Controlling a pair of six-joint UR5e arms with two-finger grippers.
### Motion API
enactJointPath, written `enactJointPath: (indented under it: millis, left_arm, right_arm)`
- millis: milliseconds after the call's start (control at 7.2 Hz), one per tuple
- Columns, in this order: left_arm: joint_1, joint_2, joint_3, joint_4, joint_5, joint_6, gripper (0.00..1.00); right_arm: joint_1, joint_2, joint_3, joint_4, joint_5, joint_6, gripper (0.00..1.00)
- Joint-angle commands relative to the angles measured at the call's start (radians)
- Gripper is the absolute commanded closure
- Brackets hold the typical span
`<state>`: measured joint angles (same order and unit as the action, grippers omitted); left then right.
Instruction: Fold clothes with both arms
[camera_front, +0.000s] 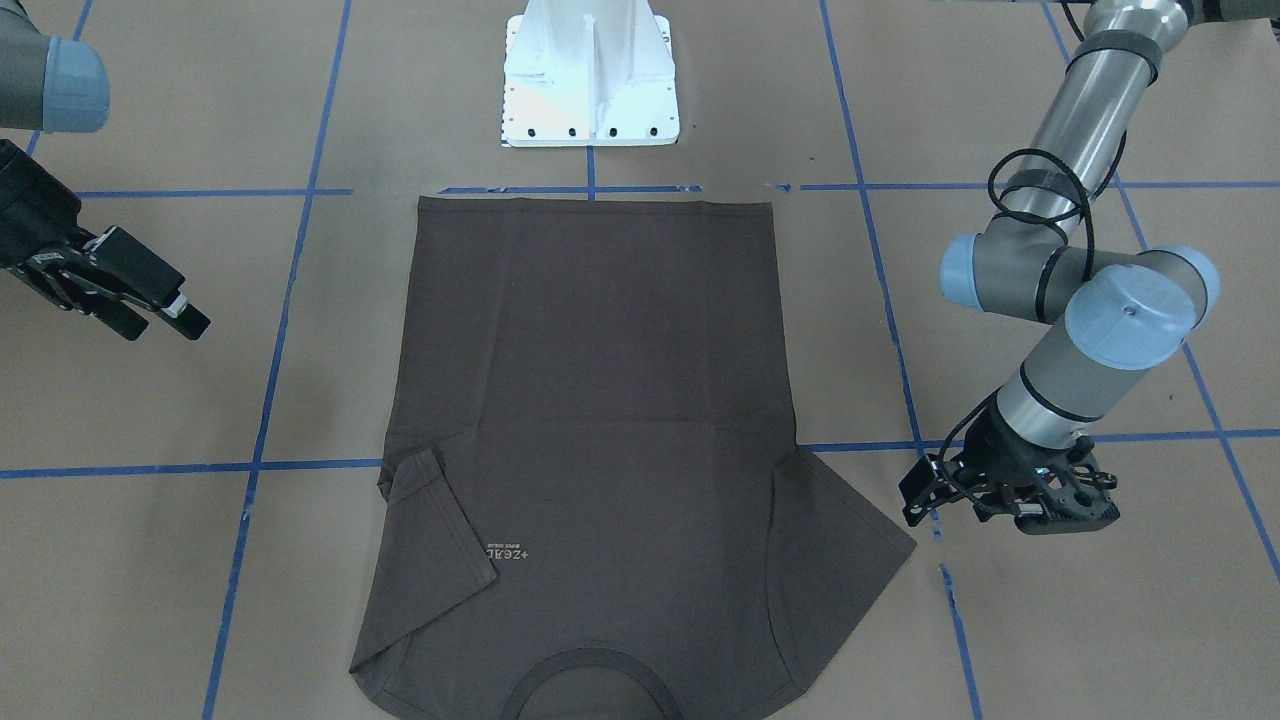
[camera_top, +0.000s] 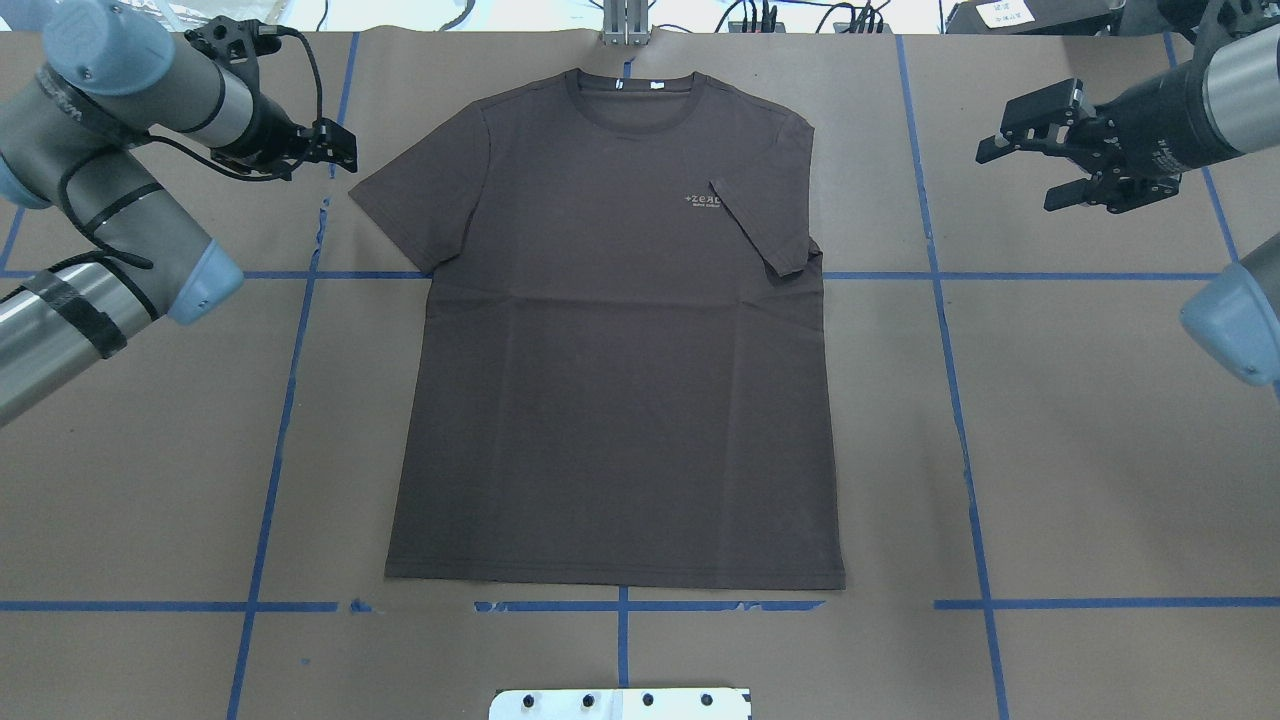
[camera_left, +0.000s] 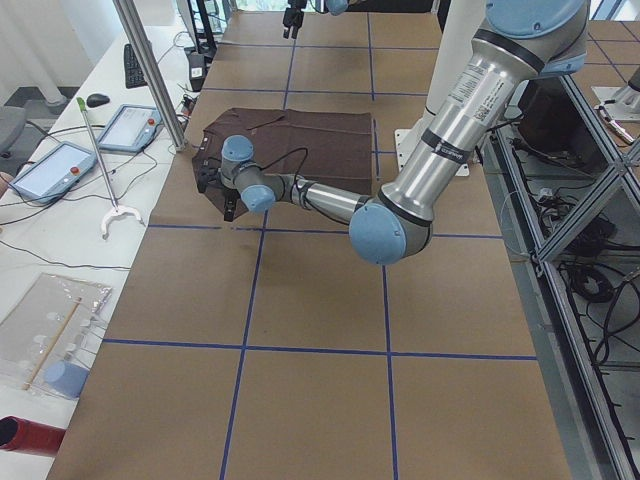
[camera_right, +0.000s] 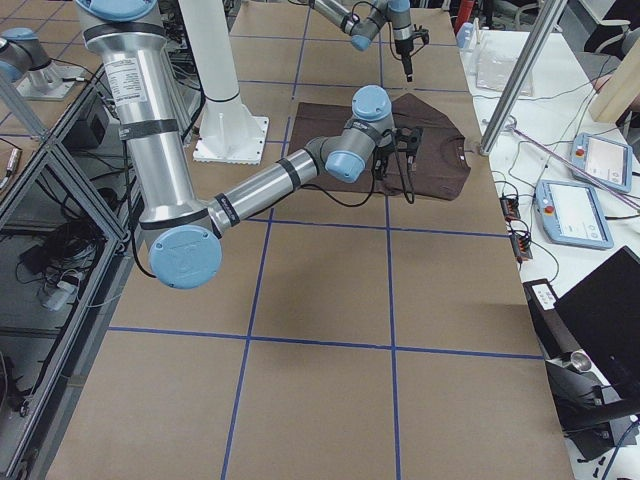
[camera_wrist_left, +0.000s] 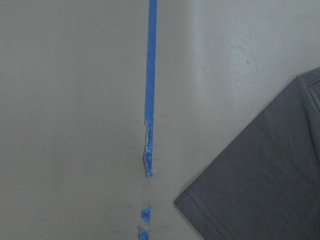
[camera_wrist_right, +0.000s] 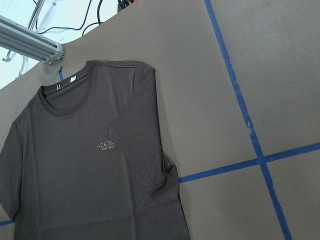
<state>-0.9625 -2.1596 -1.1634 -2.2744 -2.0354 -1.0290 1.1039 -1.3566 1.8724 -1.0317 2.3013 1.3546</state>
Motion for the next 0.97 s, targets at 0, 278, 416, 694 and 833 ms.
enactJointPath:
  millis: [0, 278, 416, 694, 833]
  left_arm:
    - [0.025, -0.034, 0.062, -0.036, 0.008, -0.006, 0.24]
    - [0.036, -0.055, 0.125, -0.071, 0.053, -0.006, 0.28]
    - [0.038, -0.075, 0.158, -0.095, 0.057, -0.006, 0.29]
    - [0.039, -0.077, 0.157, -0.096, 0.057, -0.008, 0.30]
    - [0.039, -0.075, 0.159, -0.096, 0.057, -0.008, 0.31]
  right_arm:
    - [0.001, -0.006, 0.007, 0.001, -0.003, 0.000, 0.00]
    - [-0.001, -0.009, 0.007, 0.001, -0.006, 0.000, 0.00]
    - [0.001, -0.015, 0.013, 0.001, -0.006, 0.001, 0.00]
    - [-0.001, -0.019, 0.016, 0.001, -0.008, 0.001, 0.00]
    - [-0.001, -0.021, 0.020, 0.001, -0.008, 0.006, 0.00]
